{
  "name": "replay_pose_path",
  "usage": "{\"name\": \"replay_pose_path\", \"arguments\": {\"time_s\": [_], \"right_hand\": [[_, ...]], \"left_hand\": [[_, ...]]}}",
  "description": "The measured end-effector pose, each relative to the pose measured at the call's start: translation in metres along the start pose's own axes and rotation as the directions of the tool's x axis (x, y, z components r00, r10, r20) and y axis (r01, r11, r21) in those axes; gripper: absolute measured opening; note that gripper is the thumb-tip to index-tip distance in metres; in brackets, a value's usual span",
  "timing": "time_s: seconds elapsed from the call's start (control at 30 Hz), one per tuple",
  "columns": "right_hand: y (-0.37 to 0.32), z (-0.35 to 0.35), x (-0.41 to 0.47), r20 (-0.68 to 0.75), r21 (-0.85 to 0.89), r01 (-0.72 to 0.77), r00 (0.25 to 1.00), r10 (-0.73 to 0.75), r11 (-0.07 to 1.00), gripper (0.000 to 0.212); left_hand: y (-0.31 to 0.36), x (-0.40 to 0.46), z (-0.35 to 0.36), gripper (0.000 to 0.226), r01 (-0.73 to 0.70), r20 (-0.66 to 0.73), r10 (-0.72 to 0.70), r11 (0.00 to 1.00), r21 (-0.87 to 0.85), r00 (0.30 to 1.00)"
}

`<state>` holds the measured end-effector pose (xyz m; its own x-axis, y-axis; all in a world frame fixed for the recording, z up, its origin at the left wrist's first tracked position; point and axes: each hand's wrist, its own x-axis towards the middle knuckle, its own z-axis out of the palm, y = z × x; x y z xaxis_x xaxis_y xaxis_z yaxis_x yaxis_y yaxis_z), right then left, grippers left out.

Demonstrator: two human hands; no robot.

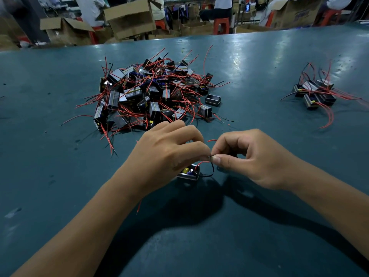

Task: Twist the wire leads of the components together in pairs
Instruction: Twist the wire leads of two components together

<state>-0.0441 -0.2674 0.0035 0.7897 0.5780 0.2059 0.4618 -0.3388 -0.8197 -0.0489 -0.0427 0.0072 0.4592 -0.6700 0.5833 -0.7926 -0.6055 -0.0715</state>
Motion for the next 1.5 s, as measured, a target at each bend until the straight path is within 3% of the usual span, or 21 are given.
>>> {"name": "replay_pose_path", "arguments": {"time_s": [0.23, 0.33, 0.43, 0.5, 0.73, 0.97, 1.13, 1.4, 1.5], "right_hand": [[0.002, 0.001, -0.001, -0.024, -0.048, 0.030, 0.999, -0.031, 0.998, 0.009], [0.002, 0.003, -0.002, -0.079, -0.055, 0.062, 0.995, -0.067, 0.997, 0.009], [0.002, 0.005, -0.002, -0.176, -0.042, 0.085, 0.980, -0.091, 0.995, 0.009], [0.004, 0.005, 0.000, -0.224, 0.042, 0.047, 0.974, -0.036, 0.998, 0.010], [0.003, 0.003, 0.001, -0.198, 0.239, -0.052, 0.975, 0.101, 0.970, 0.014], [0.003, 0.002, 0.001, -0.204, 0.284, -0.065, 0.971, 0.127, 0.957, 0.012], [0.001, 0.002, 0.001, -0.192, 0.303, -0.080, 0.971, 0.143, 0.950, 0.011], [0.000, -0.001, 0.001, -0.213, 0.381, -0.098, 0.958, 0.191, 0.919, 0.012], [0.002, -0.001, 0.002, -0.227, 0.377, -0.100, 0.954, 0.197, 0.921, 0.012]], "left_hand": [[0.005, 0.001, 0.002, 0.026, 0.007, 0.023, -0.007, 1.000, 0.024, 1.000], [0.012, 0.000, 0.009, 0.024, 0.183, 0.015, -0.182, 0.974, -0.131, 0.983], [0.020, 0.000, 0.016, 0.020, 0.421, 0.053, -0.446, 0.791, -0.444, 0.894], [0.025, 0.003, 0.017, 0.015, 0.457, 0.026, -0.523, 0.718, -0.525, 0.852], [0.028, 0.004, 0.017, 0.004, 0.360, -0.114, -0.420, 0.866, -0.347, 0.901], [0.028, 0.003, 0.012, 0.012, 0.388, -0.037, -0.434, 0.837, -0.385, 0.900], [0.026, 0.004, 0.008, 0.018, 0.354, -0.063, -0.417, 0.834, -0.422, 0.907], [0.020, 0.000, 0.006, 0.015, 0.446, 0.079, -0.515, 0.645, -0.621, 0.854], [0.020, 0.000, 0.007, 0.029, 0.462, 0.155, -0.495, 0.590, -0.662, 0.855]]}}
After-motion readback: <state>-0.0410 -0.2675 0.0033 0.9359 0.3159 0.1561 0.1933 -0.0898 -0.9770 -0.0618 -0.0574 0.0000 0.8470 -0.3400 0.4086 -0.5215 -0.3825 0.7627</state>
